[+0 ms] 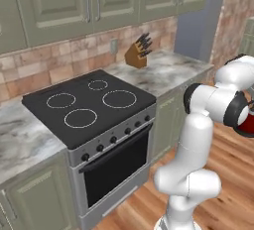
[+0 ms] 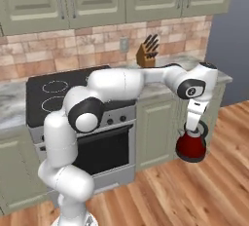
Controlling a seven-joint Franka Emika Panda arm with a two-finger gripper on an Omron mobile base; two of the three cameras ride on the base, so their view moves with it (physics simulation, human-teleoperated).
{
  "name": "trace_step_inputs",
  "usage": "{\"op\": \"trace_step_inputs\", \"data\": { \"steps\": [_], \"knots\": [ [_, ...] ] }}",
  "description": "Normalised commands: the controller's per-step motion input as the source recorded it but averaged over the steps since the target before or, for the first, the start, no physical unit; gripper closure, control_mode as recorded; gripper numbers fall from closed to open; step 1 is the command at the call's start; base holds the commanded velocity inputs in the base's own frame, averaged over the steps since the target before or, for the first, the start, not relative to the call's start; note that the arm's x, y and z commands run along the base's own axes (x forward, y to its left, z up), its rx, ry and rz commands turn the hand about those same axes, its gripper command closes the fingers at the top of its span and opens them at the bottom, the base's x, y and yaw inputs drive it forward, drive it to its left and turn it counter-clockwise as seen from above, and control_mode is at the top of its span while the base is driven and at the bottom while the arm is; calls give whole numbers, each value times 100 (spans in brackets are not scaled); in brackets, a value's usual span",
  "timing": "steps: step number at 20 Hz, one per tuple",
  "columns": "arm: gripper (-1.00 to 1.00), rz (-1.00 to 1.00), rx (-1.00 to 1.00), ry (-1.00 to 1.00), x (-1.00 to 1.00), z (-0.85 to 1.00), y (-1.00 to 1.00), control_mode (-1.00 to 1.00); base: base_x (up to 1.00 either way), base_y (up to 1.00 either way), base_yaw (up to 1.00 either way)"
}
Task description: The kettle is done boiling. Turn off the stove, then wait for 300 timesteps before moving the kettle to the dining table.
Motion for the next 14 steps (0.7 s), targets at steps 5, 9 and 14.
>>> {"op": "trace_step_inputs", "data": {
  "steps": [5,9,14],
  "knots": [
    [100,0,0,0,0,0,0,100,-23,-23,-39],
    [100,0,0,0,0,0,0,100,-20,-20,-40],
    [100,0,0,0,0,0,0,100,-14,-16,-40]
  ]
}}
